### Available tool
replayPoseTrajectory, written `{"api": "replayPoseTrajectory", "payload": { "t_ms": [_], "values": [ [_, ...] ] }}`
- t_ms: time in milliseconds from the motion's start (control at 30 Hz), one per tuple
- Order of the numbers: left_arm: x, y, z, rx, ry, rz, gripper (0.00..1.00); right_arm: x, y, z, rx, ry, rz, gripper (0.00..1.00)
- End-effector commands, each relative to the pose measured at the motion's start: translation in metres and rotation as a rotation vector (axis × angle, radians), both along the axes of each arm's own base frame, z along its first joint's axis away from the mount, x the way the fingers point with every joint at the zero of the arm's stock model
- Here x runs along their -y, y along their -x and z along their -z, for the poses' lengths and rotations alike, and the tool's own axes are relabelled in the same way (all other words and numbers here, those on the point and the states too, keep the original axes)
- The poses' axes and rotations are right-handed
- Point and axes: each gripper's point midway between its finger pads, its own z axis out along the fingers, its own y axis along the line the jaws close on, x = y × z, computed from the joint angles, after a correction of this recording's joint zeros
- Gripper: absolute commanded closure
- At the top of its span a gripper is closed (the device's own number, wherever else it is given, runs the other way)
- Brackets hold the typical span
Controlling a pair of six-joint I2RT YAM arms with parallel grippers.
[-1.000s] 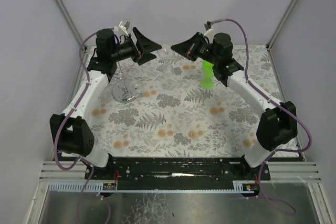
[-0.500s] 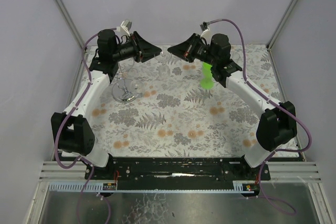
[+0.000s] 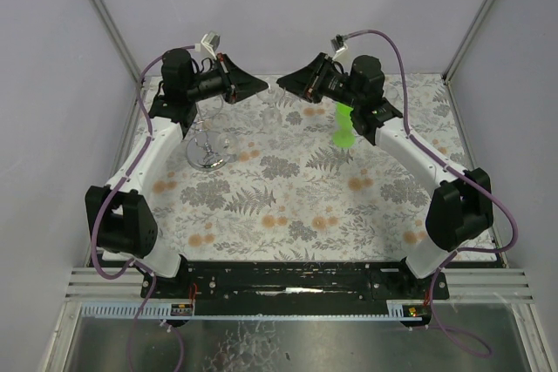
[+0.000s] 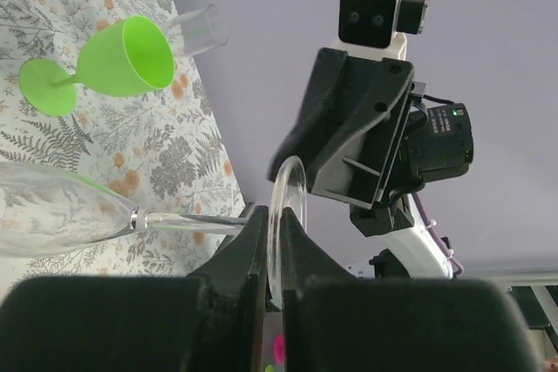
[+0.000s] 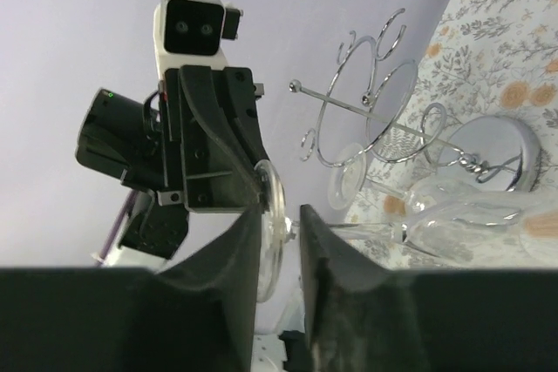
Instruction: Take the wine glass off the wine glass rack
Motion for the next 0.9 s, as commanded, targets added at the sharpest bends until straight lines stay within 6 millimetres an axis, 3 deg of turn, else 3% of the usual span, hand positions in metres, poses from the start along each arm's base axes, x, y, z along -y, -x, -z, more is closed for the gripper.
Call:
{"api": "replayPoseTrajectory", "payload": {
  "t_ms": [0,200,333,567,700,867],
  "values": [
    [0.004,0.016,-0.025,0.122,0.016,0.065,1.0,0.011,0.015,-0.026,0.092,0.003,-0.007,0.6],
    [0.009,0.031,-0.035,0.207,-0.015,0.129,1.0,0.056,0.009,-0.026,0.084,0.059,0.119,0.3],
    [0.024,0.048,-0.039,0.303,-0.092,0.2,1.0,0.093,0.002,-0.028,0.079,0.128,0.219,0.12],
    [0.074,0.098,-0.032,0.667,-0.39,0.339,1.0,0.121,0.007,-0.035,0.039,0.242,0.225,0.08],
    [0.087,0.11,-0.025,0.851,-0.551,0.349,1.0,0.127,0.014,-0.025,-0.025,0.323,0.182,0.08],
    [0.098,0.129,0.003,1.154,-0.824,0.395,1.0,0.131,0.023,-0.015,-0.095,0.388,0.121,0.07]
  ]
}}
